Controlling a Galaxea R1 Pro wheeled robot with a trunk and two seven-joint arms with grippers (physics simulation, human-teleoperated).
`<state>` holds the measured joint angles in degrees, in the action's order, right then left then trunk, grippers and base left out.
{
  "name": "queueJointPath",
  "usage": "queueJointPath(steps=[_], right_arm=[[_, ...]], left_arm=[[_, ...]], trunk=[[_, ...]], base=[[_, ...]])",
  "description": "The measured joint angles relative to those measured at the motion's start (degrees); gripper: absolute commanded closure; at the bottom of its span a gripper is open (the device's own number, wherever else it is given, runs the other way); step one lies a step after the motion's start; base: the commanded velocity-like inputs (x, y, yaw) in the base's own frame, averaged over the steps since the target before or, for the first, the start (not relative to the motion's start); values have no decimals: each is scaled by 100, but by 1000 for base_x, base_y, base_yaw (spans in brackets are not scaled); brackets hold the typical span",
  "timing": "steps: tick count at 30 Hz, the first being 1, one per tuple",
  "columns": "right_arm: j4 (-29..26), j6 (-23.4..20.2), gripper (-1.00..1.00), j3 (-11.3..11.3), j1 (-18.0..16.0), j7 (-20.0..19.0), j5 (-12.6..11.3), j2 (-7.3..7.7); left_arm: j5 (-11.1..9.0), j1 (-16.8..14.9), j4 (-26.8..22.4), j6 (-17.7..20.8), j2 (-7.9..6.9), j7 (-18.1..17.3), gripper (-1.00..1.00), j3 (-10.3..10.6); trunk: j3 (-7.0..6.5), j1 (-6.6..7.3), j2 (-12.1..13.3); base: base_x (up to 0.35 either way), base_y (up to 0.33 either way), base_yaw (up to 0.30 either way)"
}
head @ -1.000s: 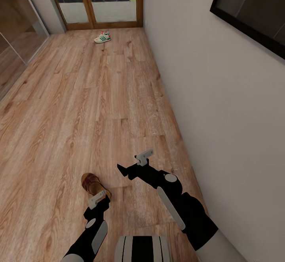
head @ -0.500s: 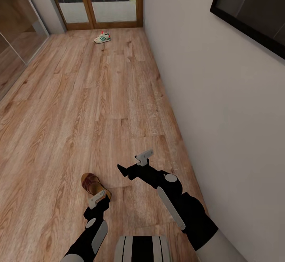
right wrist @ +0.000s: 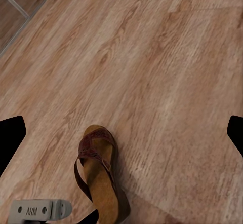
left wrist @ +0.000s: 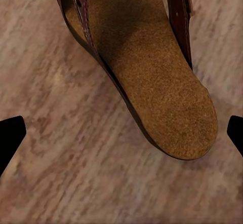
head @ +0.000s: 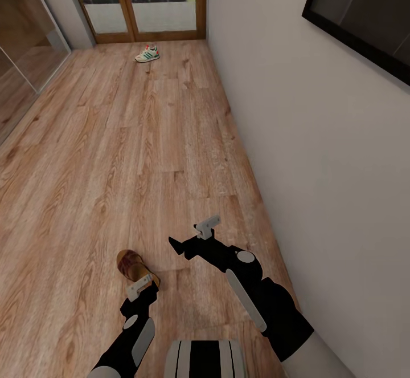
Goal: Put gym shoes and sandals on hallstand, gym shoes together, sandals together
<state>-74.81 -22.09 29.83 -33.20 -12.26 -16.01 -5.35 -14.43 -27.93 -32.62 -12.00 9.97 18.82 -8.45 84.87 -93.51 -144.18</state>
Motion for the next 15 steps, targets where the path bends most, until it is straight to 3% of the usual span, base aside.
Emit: queueJointPath(steps=[10, 15], right_arm=[[9, 0, -100, 0, 0, 0, 2, 5], [19, 0, -100, 0, 0, 0, 7, 7]], left_arm=[[0, 0, 0, -7, 0, 0, -100, 0], [0, 0, 0, -9, 0, 0, -100, 0]], trunk=[[0, 1, 0], [0, 0, 0]], base=[[166, 0, 0], [68, 0, 0]])
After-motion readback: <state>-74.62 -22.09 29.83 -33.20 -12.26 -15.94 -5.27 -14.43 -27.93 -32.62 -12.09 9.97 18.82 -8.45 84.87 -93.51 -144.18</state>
